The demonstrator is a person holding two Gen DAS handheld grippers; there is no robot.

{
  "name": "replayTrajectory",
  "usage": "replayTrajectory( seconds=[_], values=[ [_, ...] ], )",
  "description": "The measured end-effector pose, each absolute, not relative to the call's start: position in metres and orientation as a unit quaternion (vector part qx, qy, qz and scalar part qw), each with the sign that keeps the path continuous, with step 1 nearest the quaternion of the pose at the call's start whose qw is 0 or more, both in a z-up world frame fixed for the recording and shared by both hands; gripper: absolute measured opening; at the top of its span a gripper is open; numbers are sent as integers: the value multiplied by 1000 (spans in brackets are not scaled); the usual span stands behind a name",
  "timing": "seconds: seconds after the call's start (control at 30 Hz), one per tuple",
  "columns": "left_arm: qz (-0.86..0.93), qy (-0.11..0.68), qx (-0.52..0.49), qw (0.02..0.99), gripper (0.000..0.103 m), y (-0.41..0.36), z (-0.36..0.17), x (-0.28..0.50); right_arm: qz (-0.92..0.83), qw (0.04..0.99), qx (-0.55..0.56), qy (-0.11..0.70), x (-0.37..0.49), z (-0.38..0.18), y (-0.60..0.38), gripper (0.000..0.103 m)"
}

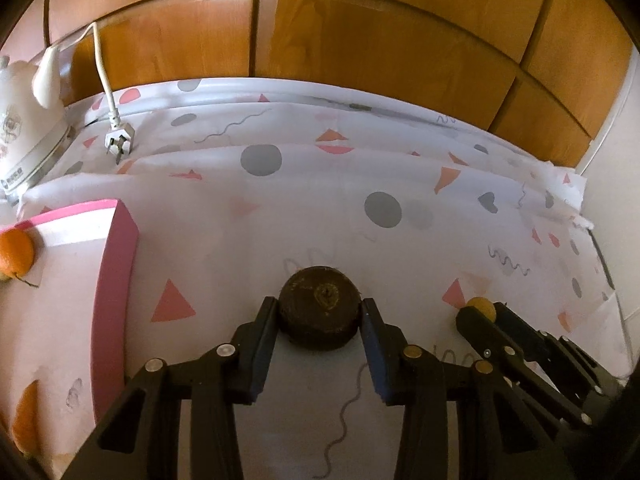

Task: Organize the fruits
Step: 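Grasp the dark round root with the left gripper while the right holds the yellow fruit, then lift the dark root and yellow fruit off the cloth with both grippers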

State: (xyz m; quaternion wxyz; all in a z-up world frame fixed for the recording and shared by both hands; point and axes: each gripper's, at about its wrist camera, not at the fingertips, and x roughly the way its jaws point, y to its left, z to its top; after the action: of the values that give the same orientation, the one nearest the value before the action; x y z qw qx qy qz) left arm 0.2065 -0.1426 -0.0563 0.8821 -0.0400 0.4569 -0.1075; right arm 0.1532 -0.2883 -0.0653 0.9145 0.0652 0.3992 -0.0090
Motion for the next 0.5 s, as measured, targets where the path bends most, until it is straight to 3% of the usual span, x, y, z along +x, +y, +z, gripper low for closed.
replayTrajectory(
  seconds=[0.5],
  values=[
    [-110, 447, -13, 888, 41, -143, -53, 157, 0, 909, 46, 414, 154, -66, -282, 27]
  ],
)
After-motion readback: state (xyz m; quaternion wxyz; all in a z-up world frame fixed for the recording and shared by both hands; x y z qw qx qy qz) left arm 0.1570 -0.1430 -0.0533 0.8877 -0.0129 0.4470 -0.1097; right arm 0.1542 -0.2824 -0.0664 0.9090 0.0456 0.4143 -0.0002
